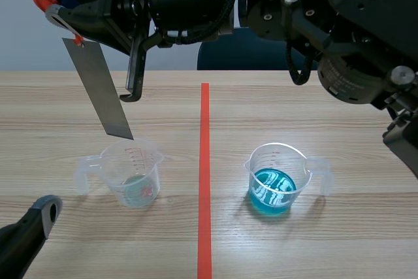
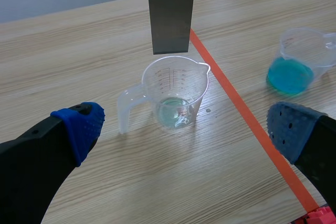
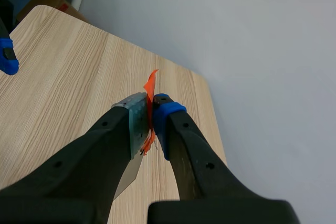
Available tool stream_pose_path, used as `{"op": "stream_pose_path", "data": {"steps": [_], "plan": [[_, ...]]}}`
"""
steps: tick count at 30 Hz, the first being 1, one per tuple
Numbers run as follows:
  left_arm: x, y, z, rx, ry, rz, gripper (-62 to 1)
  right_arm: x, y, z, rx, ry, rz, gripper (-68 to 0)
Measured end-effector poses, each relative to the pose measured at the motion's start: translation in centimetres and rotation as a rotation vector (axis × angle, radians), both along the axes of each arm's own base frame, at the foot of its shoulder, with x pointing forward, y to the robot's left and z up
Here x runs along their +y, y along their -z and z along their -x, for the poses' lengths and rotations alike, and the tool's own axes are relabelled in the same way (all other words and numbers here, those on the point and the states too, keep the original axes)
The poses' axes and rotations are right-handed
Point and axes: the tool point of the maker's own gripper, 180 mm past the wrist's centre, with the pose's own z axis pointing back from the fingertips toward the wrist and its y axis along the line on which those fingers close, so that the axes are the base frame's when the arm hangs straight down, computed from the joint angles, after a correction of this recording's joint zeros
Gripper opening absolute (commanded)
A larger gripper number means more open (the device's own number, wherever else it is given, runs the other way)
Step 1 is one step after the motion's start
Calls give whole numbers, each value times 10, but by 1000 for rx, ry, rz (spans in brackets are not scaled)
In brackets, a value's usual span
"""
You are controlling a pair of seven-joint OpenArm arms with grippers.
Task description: Do the redox reaction experiment
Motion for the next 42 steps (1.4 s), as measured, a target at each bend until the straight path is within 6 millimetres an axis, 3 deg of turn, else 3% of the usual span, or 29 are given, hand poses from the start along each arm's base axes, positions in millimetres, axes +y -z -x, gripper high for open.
{"op": "stream_pose_path", "data": {"steps": [26, 33, 42], "plan": [[0, 0, 0, 0, 0, 0, 14, -1, 13, 2, 34, 3, 4, -667], [0, 0, 0, 0, 0, 0, 14, 0, 42, 2, 67, -18, 42, -667], [0, 0, 0, 0, 0, 0, 14, -2, 64, -1, 75, -39, 48, -667]]}}
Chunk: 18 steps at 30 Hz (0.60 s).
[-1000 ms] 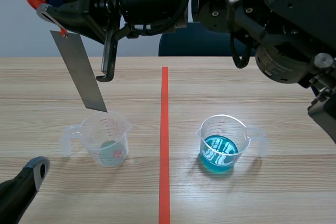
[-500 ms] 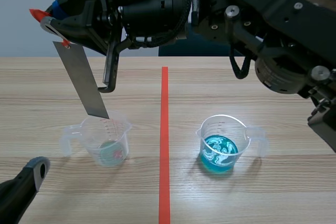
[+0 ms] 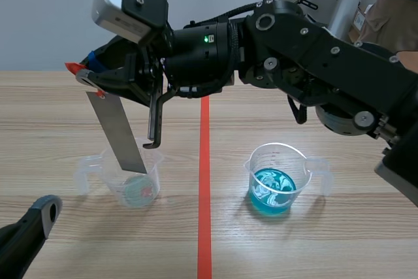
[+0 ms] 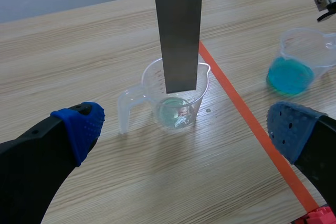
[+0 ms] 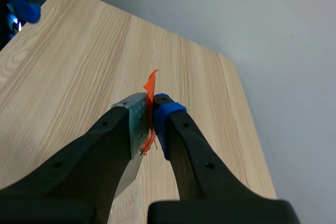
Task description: Do the redox reaction experiment
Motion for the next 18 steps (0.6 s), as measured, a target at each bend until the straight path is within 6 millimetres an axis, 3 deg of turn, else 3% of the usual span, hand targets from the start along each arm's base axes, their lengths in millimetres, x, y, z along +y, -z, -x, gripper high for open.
{"op": "stream_pose_path", "data": {"steps": [13, 18], "plan": [[0, 0, 0, 0, 0, 0, 14, 1, 42, 6, 12, -70, 38, -667], [0, 0, 0, 0, 0, 0, 14, 1, 50, 6, -42, -75, 34, -667]]}}
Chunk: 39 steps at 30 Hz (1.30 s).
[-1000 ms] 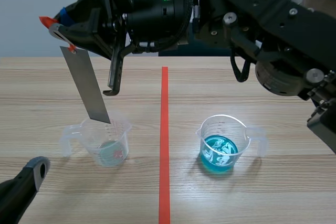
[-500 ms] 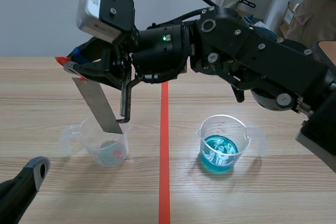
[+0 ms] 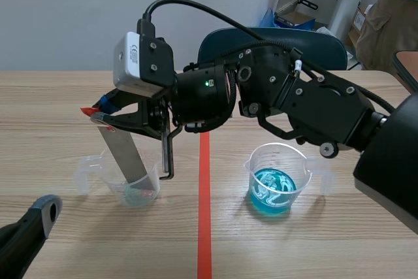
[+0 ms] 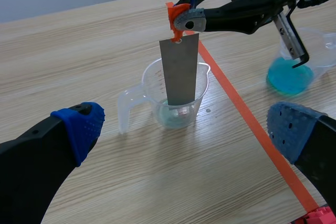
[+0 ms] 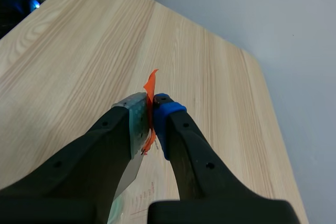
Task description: Do the redox reaction experiment
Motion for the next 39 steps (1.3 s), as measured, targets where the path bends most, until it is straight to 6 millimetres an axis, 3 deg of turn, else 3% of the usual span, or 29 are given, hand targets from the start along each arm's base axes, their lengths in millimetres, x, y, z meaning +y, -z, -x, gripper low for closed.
{"op": "stream_pose_path", "data": {"steps": [5, 25, 27, 33, 39], "plan": [[0, 0, 0, 0, 0, 0, 14, 2, 10, 6, -49, -30, 0, -667], [0, 0, 0, 0, 0, 0, 14, 6, 9, 4, -120, -17, -18, -656], [0, 0, 0, 0, 0, 0, 14, 6, 9, 4, -120, -17, -18, -581], [0, 0, 0, 0, 0, 0, 14, 6, 12, 7, -100, -31, -6, -213], [0, 0, 0, 0, 0, 0, 14, 5, 14, 10, -78, -45, 5, 4]]}}
